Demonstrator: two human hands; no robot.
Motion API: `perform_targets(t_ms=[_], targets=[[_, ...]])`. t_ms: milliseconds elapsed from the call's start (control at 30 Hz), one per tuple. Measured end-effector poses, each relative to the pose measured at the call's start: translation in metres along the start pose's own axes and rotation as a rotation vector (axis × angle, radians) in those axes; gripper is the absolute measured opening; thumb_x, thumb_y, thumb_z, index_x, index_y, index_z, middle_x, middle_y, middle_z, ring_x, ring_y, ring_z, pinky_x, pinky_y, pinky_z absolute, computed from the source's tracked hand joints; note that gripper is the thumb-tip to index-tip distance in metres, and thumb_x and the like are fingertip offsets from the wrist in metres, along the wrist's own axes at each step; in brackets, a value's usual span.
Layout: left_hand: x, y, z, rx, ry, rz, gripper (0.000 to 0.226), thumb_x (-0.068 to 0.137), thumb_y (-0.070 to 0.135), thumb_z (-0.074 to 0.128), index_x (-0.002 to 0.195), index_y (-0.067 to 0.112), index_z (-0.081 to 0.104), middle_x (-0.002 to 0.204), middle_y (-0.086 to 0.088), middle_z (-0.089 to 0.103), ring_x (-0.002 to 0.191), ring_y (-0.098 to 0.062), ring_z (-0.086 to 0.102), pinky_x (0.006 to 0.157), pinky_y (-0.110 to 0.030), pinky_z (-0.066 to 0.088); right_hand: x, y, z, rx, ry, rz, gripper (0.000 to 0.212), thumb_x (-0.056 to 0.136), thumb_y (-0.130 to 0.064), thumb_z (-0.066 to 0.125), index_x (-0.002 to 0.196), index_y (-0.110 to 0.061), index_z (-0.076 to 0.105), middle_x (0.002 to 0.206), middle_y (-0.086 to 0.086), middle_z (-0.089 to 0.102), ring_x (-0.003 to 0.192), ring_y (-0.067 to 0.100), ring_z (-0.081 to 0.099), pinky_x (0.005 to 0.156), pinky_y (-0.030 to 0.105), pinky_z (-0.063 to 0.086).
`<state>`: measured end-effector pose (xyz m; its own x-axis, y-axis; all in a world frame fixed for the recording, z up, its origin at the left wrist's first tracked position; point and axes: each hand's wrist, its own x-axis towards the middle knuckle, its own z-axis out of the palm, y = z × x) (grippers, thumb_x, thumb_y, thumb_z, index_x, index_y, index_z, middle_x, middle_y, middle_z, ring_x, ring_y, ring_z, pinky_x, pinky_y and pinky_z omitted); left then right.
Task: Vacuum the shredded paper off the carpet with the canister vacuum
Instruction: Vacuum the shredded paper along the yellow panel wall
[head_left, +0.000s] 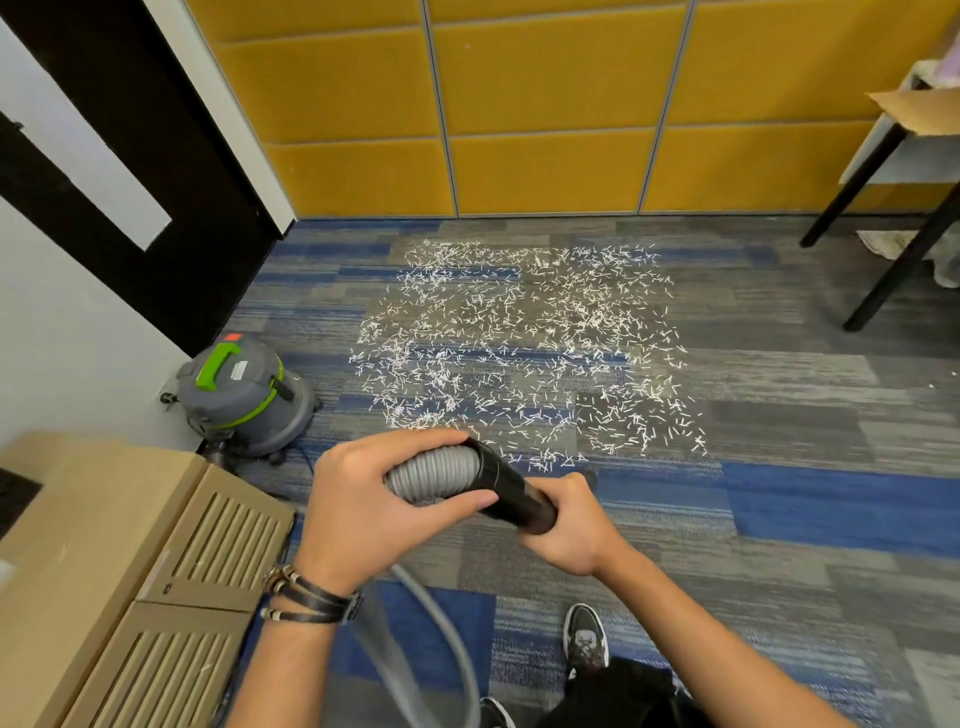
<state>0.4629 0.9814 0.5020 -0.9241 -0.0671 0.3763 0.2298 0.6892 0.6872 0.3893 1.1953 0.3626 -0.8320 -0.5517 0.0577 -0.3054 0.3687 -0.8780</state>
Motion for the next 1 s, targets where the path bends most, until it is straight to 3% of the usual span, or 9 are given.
perform_targets(t_ms=[167, 433, 567, 733, 867, 1000], targets=[[-0.013, -0.002, -0.019, 0.031, 0.032, 0.026, 0.048, 0.068, 0.053, 0.094, 0.109, 0.029, 0.082, 0.107, 0.021, 0.077, 0.097, 0.002, 0.074, 0.091, -0.027, 0.058, 0.006, -0.015, 0.023, 0.018, -0.007, -0.04, 0.015, 0.064, -0.013, 0.063, 0.063, -0.013, 0.049, 0.054, 0.002, 0.037, 0.053, 0.007, 0.028, 0.05, 0.023, 0.025], [-0.023, -0.007, -0.027, -0.026, 0.07, 0.009, 0.052, 0.068, 0.058, 0.091, 0.11, 0.028, 0.082, 0.108, 0.02, 0.078, 0.099, 0.0, 0.074, 0.091, -0.032, 0.06, 0.004, -0.025, 0.024, -0.045, 0.041, -0.048, 0.037, 0.063, -0.009, 0.066, 0.062, -0.042, 0.047, 0.051, -0.013, 0.043, 0.047, 0.008, 0.035, 0.051, 0.017, 0.027], [-0.031, -0.014, -0.032, -0.028, 0.075, -0.016, 0.051, 0.067, 0.059, 0.092, 0.108, 0.03, 0.083, 0.106, 0.022, 0.078, 0.097, 0.001, 0.074, 0.089, -0.033, 0.06, 0.0, -0.026, 0.033, -0.052, 0.019, -0.061, 0.033, 0.063, -0.011, 0.067, 0.063, -0.039, 0.049, 0.052, -0.01, 0.04, 0.049, 0.008, 0.032, 0.051, 0.02, 0.028], [-0.046, -0.019, -0.044, -0.016, 0.074, 0.002, 0.049, 0.068, 0.058, 0.093, 0.108, 0.032, 0.082, 0.106, 0.022, 0.078, 0.096, 0.001, 0.074, 0.088, -0.033, 0.06, -0.005, -0.03, 0.057, -0.009, -0.001, -0.067, 0.013, 0.064, -0.014, 0.065, 0.065, -0.02, 0.053, 0.054, -0.009, 0.037, 0.051, 0.006, 0.03, 0.051, 0.022, 0.028], [-0.055, -0.018, -0.054, 0.017, 0.082, 0.024, 0.048, 0.069, 0.059, 0.092, 0.107, 0.032, 0.082, 0.101, 0.023, 0.077, 0.09, 0.002, 0.073, 0.085, -0.024, 0.057, -0.001, -0.043, 0.072, 0.017, -0.005, -0.077, 0.033, 0.065, -0.011, 0.067, 0.063, -0.036, 0.046, 0.052, -0.014, 0.04, 0.05, 0.005, 0.032, 0.05, 0.022, 0.027], [-0.068, -0.026, -0.063, 0.015, 0.092, 0.001, 0.049, 0.067, 0.058, 0.093, 0.105, 0.03, 0.083, 0.102, 0.022, 0.077, 0.091, 0.002, 0.074, 0.086, -0.024, 0.057, -0.001, -0.049, 0.086, 0.014, -0.042, -0.066, 0.032, 0.067, -0.008, 0.066, 0.063, -0.033, 0.046, 0.052, -0.013, 0.041, 0.05, 0.005, 0.033, 0.05, 0.023, 0.027]])
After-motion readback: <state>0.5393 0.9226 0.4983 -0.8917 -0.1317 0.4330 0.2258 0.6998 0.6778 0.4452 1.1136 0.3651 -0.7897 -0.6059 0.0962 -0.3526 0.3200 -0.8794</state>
